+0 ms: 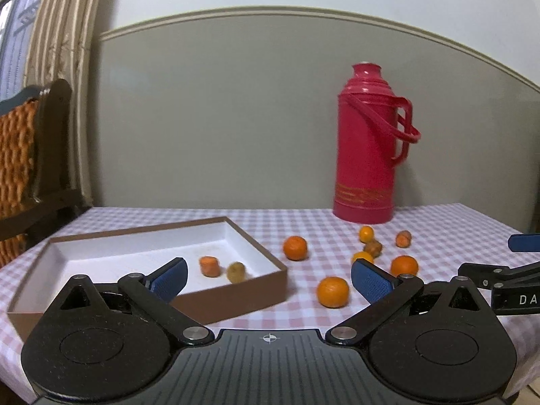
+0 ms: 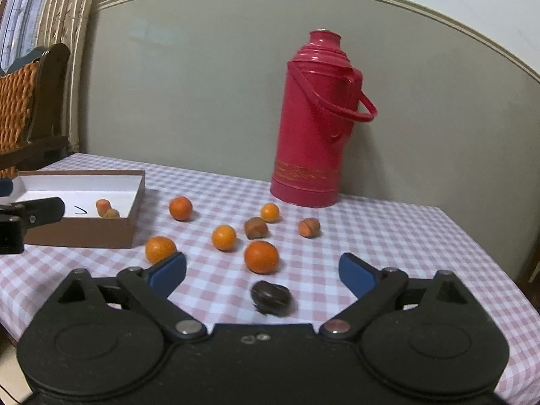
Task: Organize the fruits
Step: 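Move both tools back toward the remaining fruits, then grasp the large orange with the left tool while the right tool grasps the dark chestnut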
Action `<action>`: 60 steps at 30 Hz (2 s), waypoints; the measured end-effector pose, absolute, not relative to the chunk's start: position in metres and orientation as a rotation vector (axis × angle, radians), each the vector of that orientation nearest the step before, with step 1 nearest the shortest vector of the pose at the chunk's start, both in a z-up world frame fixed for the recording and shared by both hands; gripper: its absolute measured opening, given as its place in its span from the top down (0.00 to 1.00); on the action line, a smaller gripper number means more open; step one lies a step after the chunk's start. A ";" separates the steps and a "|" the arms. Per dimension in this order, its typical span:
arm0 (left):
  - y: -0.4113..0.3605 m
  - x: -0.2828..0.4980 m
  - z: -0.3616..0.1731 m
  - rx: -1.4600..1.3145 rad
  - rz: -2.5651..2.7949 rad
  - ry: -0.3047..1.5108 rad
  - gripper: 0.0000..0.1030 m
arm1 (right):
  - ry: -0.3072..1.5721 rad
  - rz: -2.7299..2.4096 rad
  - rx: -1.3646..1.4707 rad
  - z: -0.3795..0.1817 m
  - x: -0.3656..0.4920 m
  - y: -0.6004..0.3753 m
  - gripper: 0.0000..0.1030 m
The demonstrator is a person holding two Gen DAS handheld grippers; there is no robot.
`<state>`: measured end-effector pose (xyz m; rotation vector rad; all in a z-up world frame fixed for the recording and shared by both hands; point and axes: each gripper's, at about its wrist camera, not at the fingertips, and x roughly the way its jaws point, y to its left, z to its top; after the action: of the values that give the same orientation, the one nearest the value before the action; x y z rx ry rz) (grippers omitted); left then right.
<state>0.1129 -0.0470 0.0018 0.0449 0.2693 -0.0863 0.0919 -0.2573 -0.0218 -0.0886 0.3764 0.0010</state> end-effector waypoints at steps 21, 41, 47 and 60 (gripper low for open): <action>-0.083 0.160 -0.035 0.106 -0.193 0.368 0.10 | 0.475 0.003 -0.065 -0.062 0.126 -0.276 0.24; -0.101 0.191 -0.045 0.056 -0.227 0.389 0.22 | 0.487 0.020 -0.056 -0.067 0.141 -0.277 0.35; -0.101 0.204 -0.050 0.036 -0.218 0.438 0.22 | 0.499 0.035 -0.054 -0.068 0.147 -0.274 0.37; -0.106 0.220 -0.054 0.023 -0.218 0.521 0.32 | 0.536 0.036 -0.016 -0.072 0.160 -0.272 0.51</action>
<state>0.2197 -0.1059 -0.0543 0.0230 0.5212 -0.2180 0.1596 -0.2725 -0.0717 -0.0156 0.5357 0.0364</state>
